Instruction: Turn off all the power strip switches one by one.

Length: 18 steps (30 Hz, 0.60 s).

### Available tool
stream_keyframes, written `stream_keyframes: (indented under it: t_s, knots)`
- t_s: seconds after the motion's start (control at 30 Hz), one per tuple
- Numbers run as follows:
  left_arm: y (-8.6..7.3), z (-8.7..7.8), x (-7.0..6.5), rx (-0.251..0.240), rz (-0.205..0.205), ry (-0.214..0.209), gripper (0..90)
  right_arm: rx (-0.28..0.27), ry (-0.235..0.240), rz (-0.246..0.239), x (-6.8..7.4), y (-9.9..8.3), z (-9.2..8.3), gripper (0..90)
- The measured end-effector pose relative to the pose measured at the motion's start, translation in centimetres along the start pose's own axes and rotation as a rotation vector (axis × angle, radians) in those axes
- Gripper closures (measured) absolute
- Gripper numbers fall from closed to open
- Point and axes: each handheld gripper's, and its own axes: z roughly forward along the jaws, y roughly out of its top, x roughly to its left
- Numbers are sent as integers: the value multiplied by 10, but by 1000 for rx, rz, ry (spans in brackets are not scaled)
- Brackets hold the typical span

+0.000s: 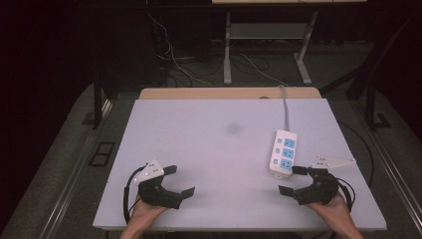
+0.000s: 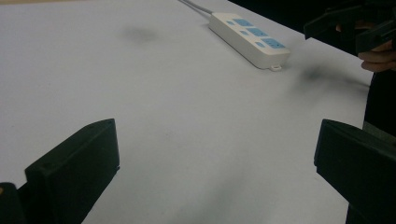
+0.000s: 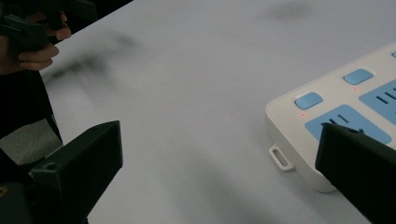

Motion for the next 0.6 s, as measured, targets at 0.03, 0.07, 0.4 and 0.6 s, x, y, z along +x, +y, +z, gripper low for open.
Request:
stream_keyframes:
  t_s: [0.03,0.07,0.4,0.6]
  knots:
    - [0,0,0,1,0,0,0,0,0,3,0,0,0,5]
    - [0,0,0,1,1,-1,0,0,1,4,0,0,0,5]
    - [-2,0,0,6,-4,2,0,-1,4,8,-1,0,-1,5]
    - [-2,-1,2,4,-9,7,0,0,7,11,-1,0,-1,5]
